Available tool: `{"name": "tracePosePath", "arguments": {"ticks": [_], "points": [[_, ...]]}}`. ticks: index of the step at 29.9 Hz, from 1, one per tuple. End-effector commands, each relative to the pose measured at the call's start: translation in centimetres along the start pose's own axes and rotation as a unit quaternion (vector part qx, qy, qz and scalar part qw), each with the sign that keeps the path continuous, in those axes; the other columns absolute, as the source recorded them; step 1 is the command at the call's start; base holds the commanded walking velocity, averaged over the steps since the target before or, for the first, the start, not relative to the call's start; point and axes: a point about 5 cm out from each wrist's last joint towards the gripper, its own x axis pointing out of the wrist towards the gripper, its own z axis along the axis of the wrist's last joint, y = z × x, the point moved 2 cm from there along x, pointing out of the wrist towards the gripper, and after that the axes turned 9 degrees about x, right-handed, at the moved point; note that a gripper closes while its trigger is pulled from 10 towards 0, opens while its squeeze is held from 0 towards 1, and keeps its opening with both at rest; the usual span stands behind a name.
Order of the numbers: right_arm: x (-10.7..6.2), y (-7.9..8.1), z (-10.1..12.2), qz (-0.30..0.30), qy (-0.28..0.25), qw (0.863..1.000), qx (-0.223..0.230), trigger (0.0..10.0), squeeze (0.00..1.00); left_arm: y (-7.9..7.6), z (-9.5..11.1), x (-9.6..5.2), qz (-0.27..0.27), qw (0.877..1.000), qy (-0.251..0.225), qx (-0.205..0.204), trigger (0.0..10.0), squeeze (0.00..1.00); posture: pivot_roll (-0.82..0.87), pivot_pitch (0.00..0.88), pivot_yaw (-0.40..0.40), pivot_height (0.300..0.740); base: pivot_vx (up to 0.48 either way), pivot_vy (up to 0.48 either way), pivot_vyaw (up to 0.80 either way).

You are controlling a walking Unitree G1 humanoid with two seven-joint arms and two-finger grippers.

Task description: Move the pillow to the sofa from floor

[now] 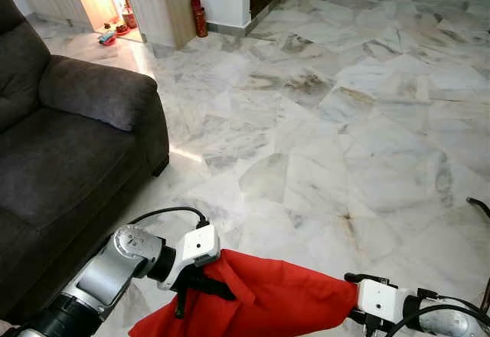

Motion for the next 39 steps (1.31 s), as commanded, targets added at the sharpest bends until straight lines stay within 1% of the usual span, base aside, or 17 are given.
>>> {"name": "tracePosePath", "arguments": {"ticks": [1, 7, 14, 22, 28, 31, 33, 39], "points": [[0.1, 0.0, 0.4, 0.002, -0.016, 1.000, 0.004, 0.0, 0.00, 0.4, 1.6, -0.4, 0.002, 0.999, -0.022, 0.034, 10.0, 0.00, -0.09, 0.071, 0.055, 0.739, 0.000, 0.000, 0.00], [0.2, 0.3, 0.6, 0.009, -0.026, 1.000, 0.008, 0.0, 0.00, 0.5, 1.6, -0.3, 0.004, 0.999, -0.022, 0.035, 10.0, 0.00, -0.09, 0.071, 0.058, 0.739, 0.000, 0.000, 0.00], [0.2, 0.7, 0.5, 0.021, -0.024, 0.999, 0.009, 0.0, 0.00, 0.7, 1.4, -0.3, 0.008, 0.999, -0.015, 0.038, 10.0, 0.00, -0.09, 0.075, 0.060, 0.739, 0.000, 0.000, 0.00], [0.2, 0.7, 0.7, 0.023, -0.029, 0.999, 0.012, 0.0, 0.00, 0.8, 1.4, -0.3, 0.009, 0.999, -0.014, 0.039, 10.0, 0.00, -0.10, 0.073, 0.064, 0.739, 0.000, 0.000, 0.00], [0.4, 0.5, 1.5, 0.010, -0.061, 0.998, 0.034, 0.0, 0.00, 0.9, 1.3, -0.4, 0.014, 0.999, -0.012, 0.040, 10.0, 0.00, -0.09, 0.071, 0.068, 0.739, 0.000, 0.000, 0.00], [0.4, 0.3, 1.8, -0.009, -0.077, 0.996, 0.053, 0.0, 0.00, 1.5, 1.2, -0.5, 0.039, 0.998, -0.012, 0.046, 10.0, 0.00, -0.10, 0.072, 0.070, 0.739, 0.000, 0.000, 0.00], [0.5, -0.4, 2.0, -0.044, -0.088, 0.992, 0.075, 0.0, 0.00, 2.5, 1.2, -0.5, 0.081, 0.996, -0.013, 0.047, 10.0, 0.00, -0.09, 0.071, 0.072, 0.739, 0.000, 0.000, 0.00], [0.5, -0.4, 2.0, -0.044, -0.088, 0.992, 0.075, 0.0, 0.00, 2.5, 1.2, -0.5, 0.081, 0.996, -0.013, 0.047, 10.0, 0.00, -0.09, 0.071, 0.072, 0.739, 0.000, 0.000, 0.00]]}}
